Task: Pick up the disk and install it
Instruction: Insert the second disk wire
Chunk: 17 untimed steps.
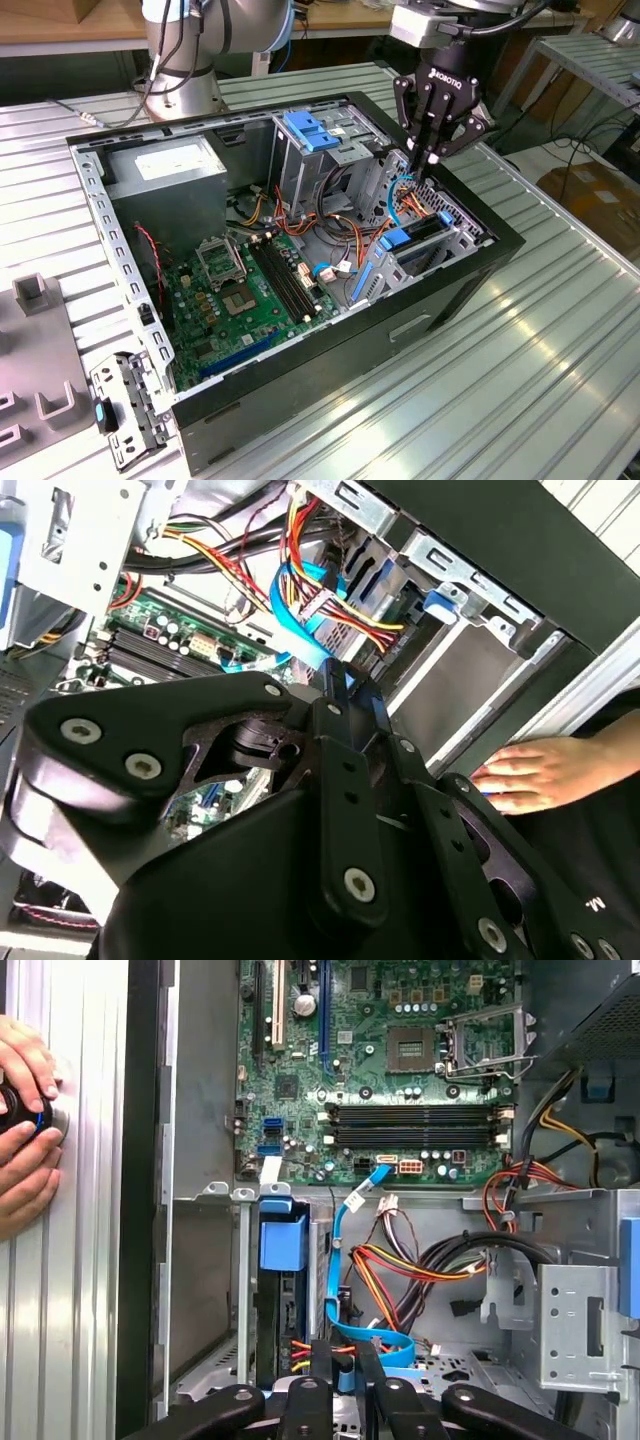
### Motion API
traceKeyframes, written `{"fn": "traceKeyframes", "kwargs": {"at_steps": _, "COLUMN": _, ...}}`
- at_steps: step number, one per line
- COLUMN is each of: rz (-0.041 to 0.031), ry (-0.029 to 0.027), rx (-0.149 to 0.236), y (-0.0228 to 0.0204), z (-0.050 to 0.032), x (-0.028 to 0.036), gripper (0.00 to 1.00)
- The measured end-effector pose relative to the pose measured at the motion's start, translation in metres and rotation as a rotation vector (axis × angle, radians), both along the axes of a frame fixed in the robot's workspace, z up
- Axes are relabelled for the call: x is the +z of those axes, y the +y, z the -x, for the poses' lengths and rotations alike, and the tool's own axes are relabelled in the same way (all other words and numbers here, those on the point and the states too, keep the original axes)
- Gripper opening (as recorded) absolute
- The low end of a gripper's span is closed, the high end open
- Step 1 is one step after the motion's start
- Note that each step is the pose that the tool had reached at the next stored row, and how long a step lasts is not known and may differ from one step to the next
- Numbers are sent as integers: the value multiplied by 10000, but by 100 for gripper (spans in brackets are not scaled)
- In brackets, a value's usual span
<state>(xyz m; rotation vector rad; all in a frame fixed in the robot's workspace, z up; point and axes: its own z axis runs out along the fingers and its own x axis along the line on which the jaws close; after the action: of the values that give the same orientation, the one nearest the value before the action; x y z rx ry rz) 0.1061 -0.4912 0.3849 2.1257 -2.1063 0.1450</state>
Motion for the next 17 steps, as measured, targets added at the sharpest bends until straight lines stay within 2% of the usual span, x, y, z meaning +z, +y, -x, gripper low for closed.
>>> {"fn": "traceKeyframes", "kwargs": {"at_steps": 1, "rz": 47, "ry": 0, "rx": 1, "y": 1, "z": 0, "x": -28, "gripper": 24}}
{"fn": "traceKeyframes", "kwargs": {"at_steps": 3, "rz": 76, "ry": 0, "rx": 1, "y": 4, "z": -3, "x": -45, "gripper": 24}}
{"fn": "traceKeyframes", "kwargs": {"at_steps": 4, "rz": 95, "ry": 0, "rx": 0, "y": 8, "z": -10, "x": -65, "gripper": 16}}
{"fn": "traceKeyframes", "kwargs": {"at_steps": 7, "rz": 140, "ry": 0, "rx": 1, "y": 9, "z": -13, "x": -91, "gripper": 16}}
{"fn": "traceKeyframes", "kwargs": {"at_steps": 8, "rz": 144, "ry": 0, "rx": 1, "y": 9, "z": -16, "x": -93, "gripper": 17}}
{"fn": "traceKeyframes", "kwargs": {"at_steps": 10, "rz": 144, "ry": 0, "rx": 1, "y": 9, "z": -21, "x": -100, "gripper": 29}}
{"fn": "traceKeyframes", "kwargs": {"at_steps": 11, "rz": 145, "ry": 0, "rx": 1, "y": 9, "z": -22, "x": -100, "gripper": 28}}
{"fn": "traceKeyframes", "kwargs": {"at_steps": 13, "rz": 145, "ry": 0, "rx": 0, "y": 9, "z": -23, "x": -101, "gripper": 16}}
{"fn": "traceKeyframes", "kwargs": {"at_steps": 15, "rz": 142, "ry": 0, "rx": 1, "y": 6, "z": -23, "x": -105, "gripper": 16}}
{"fn": "traceKeyframes", "kwargs": {"at_steps": 17, "rz": 127, "ry": -6, "rx": 3, "y": -23, "z": -23, "x": -111, "gripper": 16}}
